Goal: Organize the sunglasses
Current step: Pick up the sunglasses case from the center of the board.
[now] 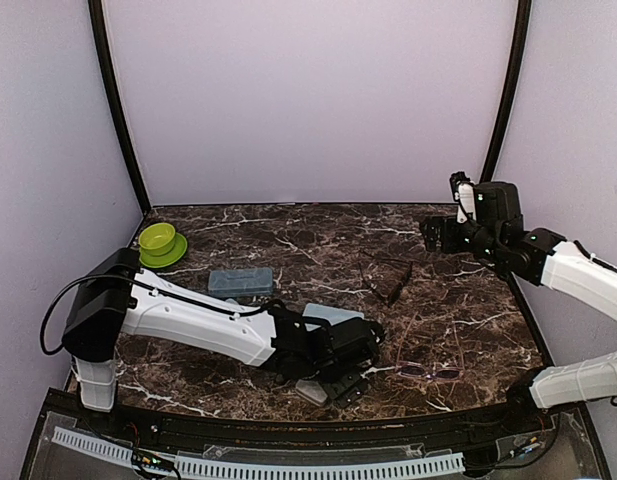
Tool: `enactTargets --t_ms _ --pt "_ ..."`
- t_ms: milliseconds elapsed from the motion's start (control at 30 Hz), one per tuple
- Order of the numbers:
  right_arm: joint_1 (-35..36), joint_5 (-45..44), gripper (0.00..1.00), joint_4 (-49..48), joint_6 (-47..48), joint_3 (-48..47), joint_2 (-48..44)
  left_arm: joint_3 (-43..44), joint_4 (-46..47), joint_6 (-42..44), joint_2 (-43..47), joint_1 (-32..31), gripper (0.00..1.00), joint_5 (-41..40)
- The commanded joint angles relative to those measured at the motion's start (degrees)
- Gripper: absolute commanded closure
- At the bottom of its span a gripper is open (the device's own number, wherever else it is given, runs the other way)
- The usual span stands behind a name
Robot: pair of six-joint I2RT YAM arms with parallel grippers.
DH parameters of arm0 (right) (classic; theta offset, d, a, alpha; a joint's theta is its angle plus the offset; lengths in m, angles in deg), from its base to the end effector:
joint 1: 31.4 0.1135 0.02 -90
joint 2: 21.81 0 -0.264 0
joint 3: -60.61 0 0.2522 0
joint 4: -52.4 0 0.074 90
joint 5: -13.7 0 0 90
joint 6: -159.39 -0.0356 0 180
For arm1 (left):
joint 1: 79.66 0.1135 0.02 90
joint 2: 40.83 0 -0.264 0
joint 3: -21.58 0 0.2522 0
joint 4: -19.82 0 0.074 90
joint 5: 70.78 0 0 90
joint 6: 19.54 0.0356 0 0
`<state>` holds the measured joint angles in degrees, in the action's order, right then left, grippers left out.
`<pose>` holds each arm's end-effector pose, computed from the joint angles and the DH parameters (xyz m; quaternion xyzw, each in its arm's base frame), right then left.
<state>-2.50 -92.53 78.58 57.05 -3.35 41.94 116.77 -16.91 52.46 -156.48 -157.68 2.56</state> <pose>0.2260 0.1134 0.3038 -0.0468 0.8414 0.0728 0.5334 0.0991 -0.4177 0.1725 0.4393 0.8424 -0.1147 0.2902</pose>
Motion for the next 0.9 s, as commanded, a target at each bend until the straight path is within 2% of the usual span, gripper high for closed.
enactTargets --t_ms 0,267,500,867 --pt "0.4 0.4 0.0 -2.4 0.0 0.6 0.5 -3.4 -2.0 0.9 5.0 0.0 0.01 -2.3" --pt "0.4 -0.3 0.0 -2.6 0.0 0.6 1.0 -5.9 0.7 1.7 8.7 0.0 0.01 -3.3" --pt "0.4 -0.9 0.0 -2.6 0.1 0.6 1.1 -3.2 -5.3 -2.7 3.9 0.4 0.01 -2.0" --pt "0.4 -0.5 0.0 -2.6 0.1 0.6 1.7 -5.7 -3.4 -4.0 4.4 2.6 0.03 5.5"
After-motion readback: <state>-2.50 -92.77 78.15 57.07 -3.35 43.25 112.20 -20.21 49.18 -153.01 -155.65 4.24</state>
